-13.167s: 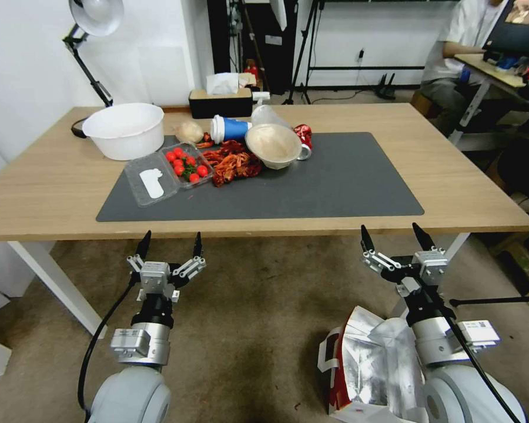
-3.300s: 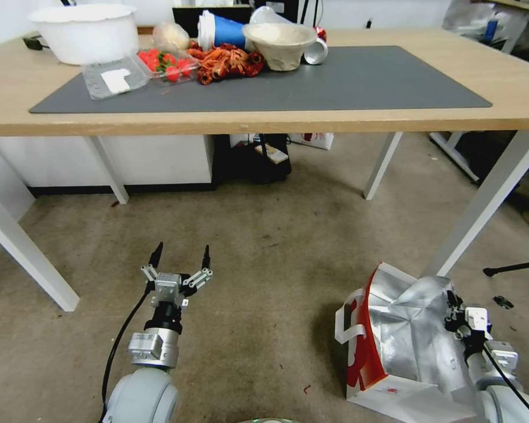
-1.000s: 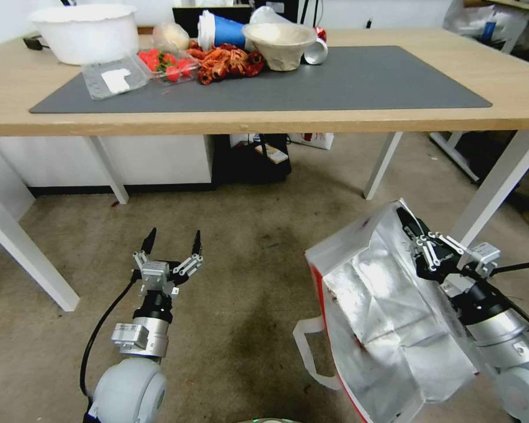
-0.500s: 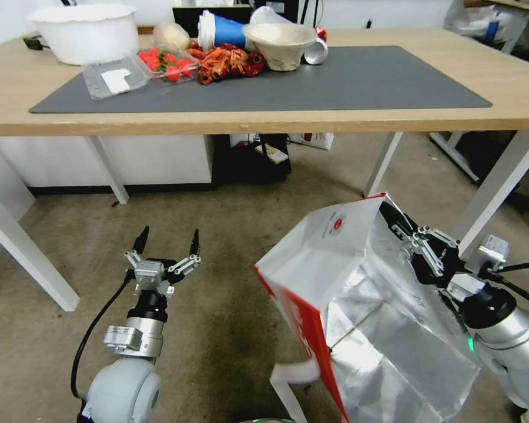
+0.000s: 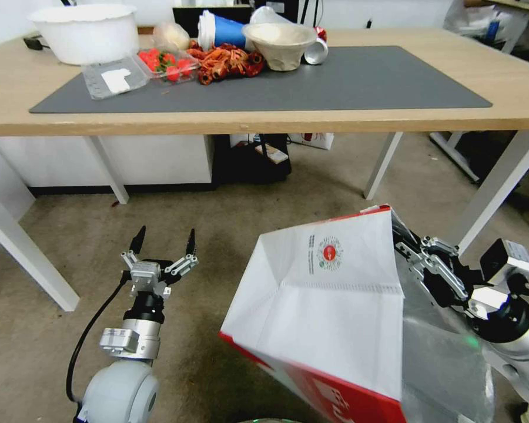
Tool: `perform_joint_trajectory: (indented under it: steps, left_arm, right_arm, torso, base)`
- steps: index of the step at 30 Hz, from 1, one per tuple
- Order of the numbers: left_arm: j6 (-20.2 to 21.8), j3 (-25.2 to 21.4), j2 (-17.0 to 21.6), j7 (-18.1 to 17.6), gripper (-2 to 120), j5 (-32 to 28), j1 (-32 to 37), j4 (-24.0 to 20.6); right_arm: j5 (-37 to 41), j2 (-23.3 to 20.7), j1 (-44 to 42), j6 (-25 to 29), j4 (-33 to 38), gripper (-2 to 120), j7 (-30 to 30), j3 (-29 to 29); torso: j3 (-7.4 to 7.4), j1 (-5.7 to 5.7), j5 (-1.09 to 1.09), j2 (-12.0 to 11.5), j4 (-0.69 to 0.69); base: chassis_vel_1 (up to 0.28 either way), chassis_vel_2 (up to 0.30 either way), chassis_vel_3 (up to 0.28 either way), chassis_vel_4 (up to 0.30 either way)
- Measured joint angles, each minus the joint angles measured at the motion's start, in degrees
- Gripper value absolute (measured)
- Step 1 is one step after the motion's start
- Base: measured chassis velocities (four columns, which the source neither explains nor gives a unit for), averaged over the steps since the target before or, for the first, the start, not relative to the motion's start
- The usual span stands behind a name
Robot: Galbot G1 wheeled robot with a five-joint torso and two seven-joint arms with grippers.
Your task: Pick up the food delivery bag from the floor and place it on the table.
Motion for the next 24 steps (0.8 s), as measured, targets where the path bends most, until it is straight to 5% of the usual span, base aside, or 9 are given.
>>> perform_joint_trajectory:
  steps: [24]
  left_arm:
    - [2.31,-0.23,-0.06,-0.89,100,1.20,1.65,-1.66]
  right_arm:
    - [-0.43,0.31,0.48,-0.50,-0.86,0,-3.49,0.28]
  torso:
    - [4.63,0.37,0.00,4.98,0.00]
  base:
    - [0.000,0.000,0.000,0.000]
